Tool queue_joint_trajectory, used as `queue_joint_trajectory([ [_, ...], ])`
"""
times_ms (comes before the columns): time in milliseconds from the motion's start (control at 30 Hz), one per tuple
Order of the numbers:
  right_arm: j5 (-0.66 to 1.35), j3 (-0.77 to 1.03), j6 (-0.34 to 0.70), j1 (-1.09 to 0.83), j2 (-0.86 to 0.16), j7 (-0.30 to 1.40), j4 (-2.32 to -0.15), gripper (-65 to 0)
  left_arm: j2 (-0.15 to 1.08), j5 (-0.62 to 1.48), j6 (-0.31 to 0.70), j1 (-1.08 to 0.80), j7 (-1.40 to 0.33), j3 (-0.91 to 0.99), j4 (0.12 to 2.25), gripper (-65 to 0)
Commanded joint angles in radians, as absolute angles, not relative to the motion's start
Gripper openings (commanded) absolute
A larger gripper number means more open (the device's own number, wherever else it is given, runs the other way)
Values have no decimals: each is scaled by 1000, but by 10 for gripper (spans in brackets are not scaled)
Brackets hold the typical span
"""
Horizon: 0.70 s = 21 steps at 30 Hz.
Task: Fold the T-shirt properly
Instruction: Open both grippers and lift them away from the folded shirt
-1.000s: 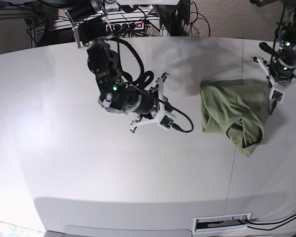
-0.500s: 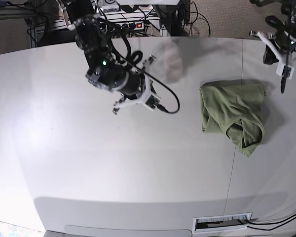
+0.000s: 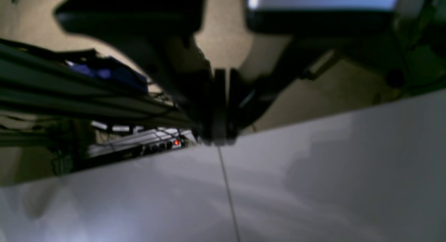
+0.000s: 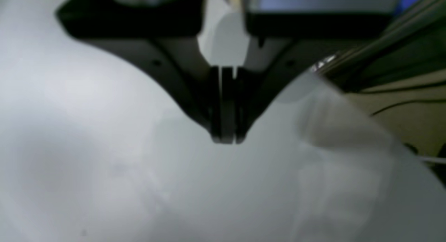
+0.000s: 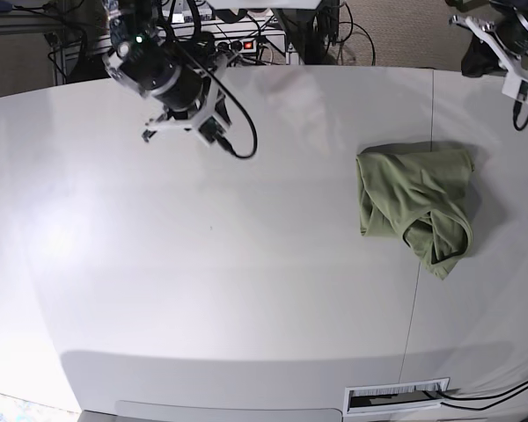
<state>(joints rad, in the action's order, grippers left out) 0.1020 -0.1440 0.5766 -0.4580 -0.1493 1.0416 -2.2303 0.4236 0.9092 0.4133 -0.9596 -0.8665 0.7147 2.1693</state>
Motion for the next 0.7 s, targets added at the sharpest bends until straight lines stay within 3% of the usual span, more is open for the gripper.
queue_joint_trajectory([
  [0,108,-135,579,-478,-150,1021,-2260,-650,425,921,423,-976,-857,725,2184,-650],
  [667,107,48,579,-871,-150,1047,-2292,-650,399,955,447,-1123,-876,725,2140,-650],
])
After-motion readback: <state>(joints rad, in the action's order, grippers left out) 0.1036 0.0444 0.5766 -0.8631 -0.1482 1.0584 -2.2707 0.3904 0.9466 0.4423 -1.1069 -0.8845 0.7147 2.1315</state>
